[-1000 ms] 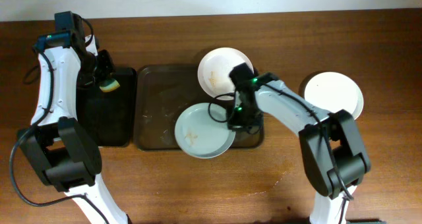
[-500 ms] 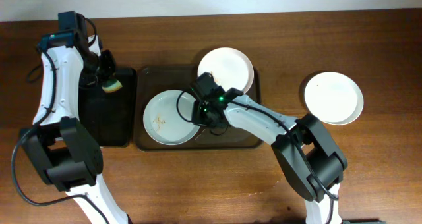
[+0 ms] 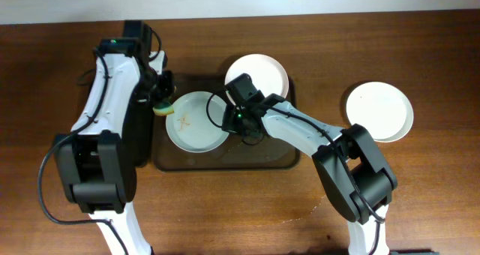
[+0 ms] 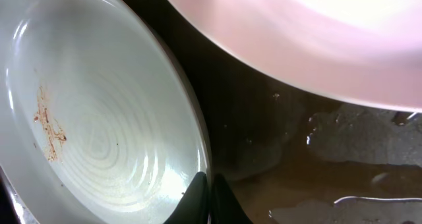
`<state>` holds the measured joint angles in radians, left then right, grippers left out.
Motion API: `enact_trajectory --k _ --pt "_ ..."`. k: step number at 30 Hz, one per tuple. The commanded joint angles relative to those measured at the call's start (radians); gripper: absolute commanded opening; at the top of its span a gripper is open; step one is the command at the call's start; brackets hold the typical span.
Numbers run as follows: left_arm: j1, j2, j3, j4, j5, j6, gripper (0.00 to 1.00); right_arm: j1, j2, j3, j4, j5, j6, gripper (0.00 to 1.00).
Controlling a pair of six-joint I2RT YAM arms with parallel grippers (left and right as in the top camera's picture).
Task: Clean dirty plates on tray and stack at the side
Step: 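Scrub the pale blue plate with the sponge in the left gripper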
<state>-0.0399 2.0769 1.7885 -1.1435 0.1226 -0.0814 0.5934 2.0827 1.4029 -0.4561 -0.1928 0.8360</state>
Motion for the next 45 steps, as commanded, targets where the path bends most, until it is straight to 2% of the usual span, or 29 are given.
enact_trajectory --k 1,6,8,11,14,17,21,24,25,28,30,34,36,38,39,41,43,45 --pt "-0.015 -0.007 -0.154 0.152 -0.006 0.072 0.01 -0.006 0.034 0.003 -0.011 -0.006 -0.016 0.04" --pt "-0.100 -0.007 -0.422 0.515 -0.030 0.075 0.01 -0.006 0.034 0.003 -0.011 -0.006 -0.016 0.04" --pt "-0.137 -0.007 -0.492 0.574 -0.096 0.067 0.01 -0.006 0.034 0.003 -0.011 -0.005 -0.016 0.04" --pt "-0.184 -0.008 -0.500 0.506 -0.165 0.005 0.00 -0.006 0.034 0.003 -0.008 -0.005 -0.016 0.04" --pt "-0.229 -0.008 -0.500 0.413 -0.056 0.009 0.00 -0.006 0.034 0.003 -0.007 0.002 -0.016 0.04" --pt "-0.208 -0.008 -0.500 0.404 -0.072 0.028 0.01 -0.006 0.034 0.003 -0.007 0.002 -0.016 0.04" --pt "-0.097 -0.007 -0.500 0.438 -0.317 -0.267 0.01 -0.006 0.034 0.003 -0.007 0.002 -0.016 0.04" --pt "-0.076 -0.007 -0.500 0.400 -0.327 -0.288 0.01 -0.006 0.034 0.003 -0.003 0.002 -0.016 0.04" --pt "-0.086 -0.007 -0.500 0.378 -0.291 -0.268 0.01 -0.006 0.034 0.003 0.000 0.002 -0.016 0.04" --pt "-0.121 -0.007 -0.500 0.401 -0.030 -0.019 0.01 -0.006 0.034 0.003 0.000 0.002 -0.016 0.04" --pt "-0.144 -0.007 -0.500 0.441 0.126 0.103 0.01 -0.006 0.034 0.003 0.000 0.002 -0.016 0.04" --pt "-0.148 -0.007 -0.500 0.555 0.141 0.101 0.01 -0.006 0.034 0.003 0.000 0.002 -0.016 0.04" --pt "-0.144 -0.007 -0.500 0.630 0.077 0.074 0.00 -0.006 0.034 0.003 0.000 0.002 -0.016 0.04" --pt "-0.145 -0.007 -0.500 0.694 -0.101 -0.029 0.01 -0.006 0.034 0.003 0.000 0.003 -0.016 0.04" --pt "-0.145 -0.007 -0.500 0.688 -0.284 -0.156 0.00 -0.006 0.034 0.003 0.000 0.003 -0.016 0.04" --pt "-0.145 -0.007 -0.500 0.580 -0.472 -0.310 0.00 -0.007 0.034 0.003 0.000 0.003 -0.016 0.04" --pt "-0.145 -0.007 -0.500 0.450 -0.484 -0.326 0.01 -0.011 0.034 0.003 0.000 0.002 -0.016 0.04" --pt "-0.148 -0.007 -0.500 0.307 -0.415 -0.325 0.01 -0.018 0.034 0.003 0.000 0.000 -0.016 0.04"
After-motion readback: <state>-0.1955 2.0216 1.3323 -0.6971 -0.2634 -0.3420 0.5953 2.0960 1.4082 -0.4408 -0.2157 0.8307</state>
